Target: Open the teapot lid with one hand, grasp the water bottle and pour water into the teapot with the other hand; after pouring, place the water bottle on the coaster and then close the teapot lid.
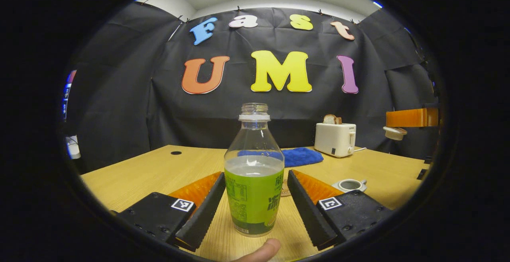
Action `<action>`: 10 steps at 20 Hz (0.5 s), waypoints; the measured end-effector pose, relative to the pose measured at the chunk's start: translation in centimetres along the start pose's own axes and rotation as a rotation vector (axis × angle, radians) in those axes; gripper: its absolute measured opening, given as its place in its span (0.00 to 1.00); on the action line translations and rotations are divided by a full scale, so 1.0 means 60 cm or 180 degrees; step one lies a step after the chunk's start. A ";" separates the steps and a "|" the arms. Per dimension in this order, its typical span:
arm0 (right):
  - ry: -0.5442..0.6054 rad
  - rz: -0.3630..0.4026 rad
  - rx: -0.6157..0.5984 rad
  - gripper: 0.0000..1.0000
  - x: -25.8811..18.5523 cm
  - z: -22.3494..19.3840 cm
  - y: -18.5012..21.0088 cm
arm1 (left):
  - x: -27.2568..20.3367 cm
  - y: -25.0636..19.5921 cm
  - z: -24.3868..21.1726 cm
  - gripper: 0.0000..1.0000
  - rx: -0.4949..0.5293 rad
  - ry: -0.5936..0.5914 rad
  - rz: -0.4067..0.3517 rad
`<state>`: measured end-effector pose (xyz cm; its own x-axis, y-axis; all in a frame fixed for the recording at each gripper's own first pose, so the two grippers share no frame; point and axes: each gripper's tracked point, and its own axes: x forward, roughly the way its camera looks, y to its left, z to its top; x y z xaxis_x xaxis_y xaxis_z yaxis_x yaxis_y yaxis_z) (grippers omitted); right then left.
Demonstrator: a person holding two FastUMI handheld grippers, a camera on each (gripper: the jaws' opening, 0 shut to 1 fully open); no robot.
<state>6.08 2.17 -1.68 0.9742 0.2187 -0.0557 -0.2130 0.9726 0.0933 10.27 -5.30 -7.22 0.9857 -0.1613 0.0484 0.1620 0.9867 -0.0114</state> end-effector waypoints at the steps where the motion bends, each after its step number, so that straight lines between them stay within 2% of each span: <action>1: -0.0009 -0.0019 0.0006 0.00 -0.007 0.000 -0.009 | 0.002 0.002 0.005 0.92 0.0015 -0.0009 0.0000; 2: -0.0009 -0.0036 0.0030 0.00 -0.014 0.001 -0.016 | 0.001 0.004 0.003 0.82 0.0012 0.0026 0.0015; 3: -0.0013 -0.0071 0.0047 0.00 -0.020 0.002 -0.028 | 0.000 0.012 0.002 0.80 0.0019 0.0070 0.0066; 6: 0.0010 -0.0153 0.0043 0.00 -0.028 -0.002 -0.055 | -0.010 0.021 0.018 0.78 0.0038 0.0177 0.0141; 10: 0.0125 -0.0234 0.0060 0.00 -0.032 -0.023 -0.086 | -0.017 0.016 0.061 0.77 0.0203 0.0330 0.0107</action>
<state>5.18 -3.15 -3.45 0.9834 0.1501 -0.1019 -0.1393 0.9845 0.1064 9.26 -4.12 -3.65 0.9905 -0.1259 -0.0545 0.1288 0.9903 0.0523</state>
